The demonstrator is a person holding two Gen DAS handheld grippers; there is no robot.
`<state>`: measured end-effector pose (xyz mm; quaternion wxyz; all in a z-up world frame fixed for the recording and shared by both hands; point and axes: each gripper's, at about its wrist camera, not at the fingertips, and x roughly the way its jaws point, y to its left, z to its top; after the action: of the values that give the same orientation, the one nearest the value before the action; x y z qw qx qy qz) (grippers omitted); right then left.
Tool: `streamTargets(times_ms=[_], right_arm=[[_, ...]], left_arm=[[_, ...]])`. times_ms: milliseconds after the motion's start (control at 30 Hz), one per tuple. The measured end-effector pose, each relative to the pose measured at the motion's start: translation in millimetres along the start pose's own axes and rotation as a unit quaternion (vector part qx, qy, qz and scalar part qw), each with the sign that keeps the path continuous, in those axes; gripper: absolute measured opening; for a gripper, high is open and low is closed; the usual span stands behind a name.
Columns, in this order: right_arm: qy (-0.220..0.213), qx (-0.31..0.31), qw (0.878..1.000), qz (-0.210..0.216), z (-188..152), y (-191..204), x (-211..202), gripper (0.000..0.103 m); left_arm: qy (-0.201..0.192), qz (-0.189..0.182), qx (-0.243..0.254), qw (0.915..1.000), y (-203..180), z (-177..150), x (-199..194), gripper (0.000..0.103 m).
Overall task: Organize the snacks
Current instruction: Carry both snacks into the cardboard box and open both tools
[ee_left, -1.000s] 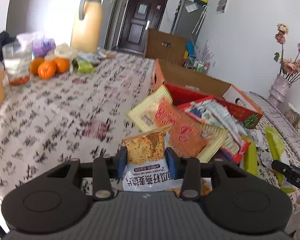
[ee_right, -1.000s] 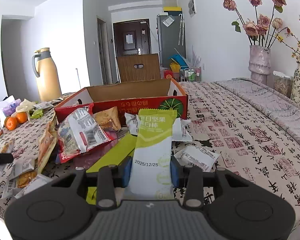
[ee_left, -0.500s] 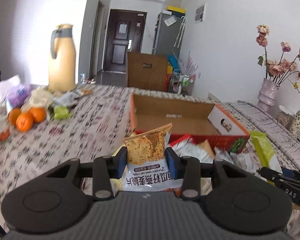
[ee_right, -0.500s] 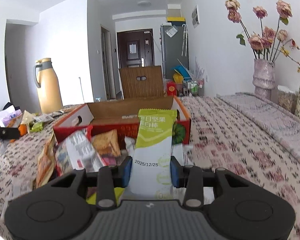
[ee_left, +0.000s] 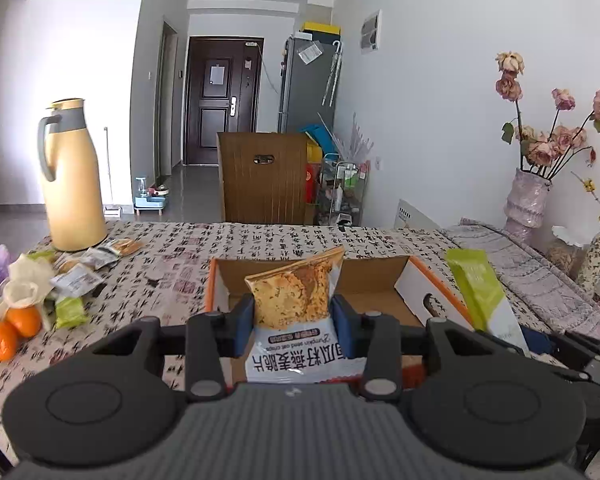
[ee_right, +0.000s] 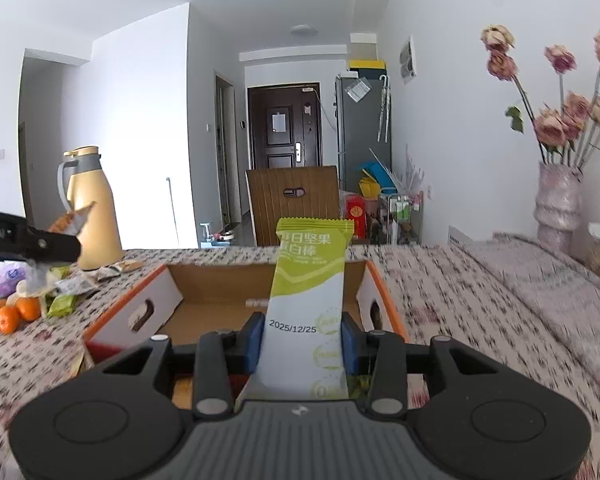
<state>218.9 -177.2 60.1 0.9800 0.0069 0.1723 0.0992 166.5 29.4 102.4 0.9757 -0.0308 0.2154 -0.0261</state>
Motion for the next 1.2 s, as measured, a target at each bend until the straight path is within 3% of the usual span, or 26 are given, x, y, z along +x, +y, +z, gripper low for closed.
streamTargets(times_ms=[300, 467, 733, 833, 867, 967, 1033, 1100, 1200], right_arm=[[0.024, 0.0, 1.0, 0.001, 30.6, 6.8, 73.0, 0.038], [0.048, 0.017, 0.999, -0.002, 21.8, 1.3, 108.2, 0.038], [0.081, 0.026, 0.996, 0.005, 3.5, -9.2, 126.1, 0.04], [0.09, 0.028, 0.996, 0.004, 0.8, -10.7, 128.8, 0.039], [0.09, 0.03, 0.996, 0.002, 0.1, -11.0, 128.4, 0.041], [0.085, 0.031, 0.996, 0.0, -0.6, -11.0, 124.7, 0.064], [0.075, 0.032, 0.997, -0.004, 0.1, -11.8, 121.1, 0.093], [0.067, 0.036, 0.997, -0.007, 1.3, -13.0, 118.3, 0.101], [0.063, 0.042, 0.997, -0.007, 3.4, -16.4, 116.4, 0.103]], left_arm=[[0.028, 0.019, 0.0, 0.9994, -5.8, 12.6, 69.2, 0.042], [0.054, 0.033, -0.005, 0.998, 0.3, -0.7, 100.8, 0.042], [0.065, 0.022, -0.012, 0.9976, 9.0, -15.2, 116.7, 0.044], [0.06, 0.02, -0.015, 0.9979, 9.9, -17.0, 116.0, 0.064], [0.056, 0.021, -0.016, 0.9981, 9.9, -17.0, 114.8, 0.08], [0.033, 0.029, -0.013, 0.9989, 7.9, -16.0, 106.9, 0.098], [0.022, 0.03, -0.014, 0.9992, 6.9, -14.3, 101.9, 0.103], [0.015, 0.03, -0.015, 0.9993, 6.7, -12.3, 98.6, 0.103], [0.01, 0.033, -0.016, 0.9993, 6.0, -10.2, 95.4, 0.103]])
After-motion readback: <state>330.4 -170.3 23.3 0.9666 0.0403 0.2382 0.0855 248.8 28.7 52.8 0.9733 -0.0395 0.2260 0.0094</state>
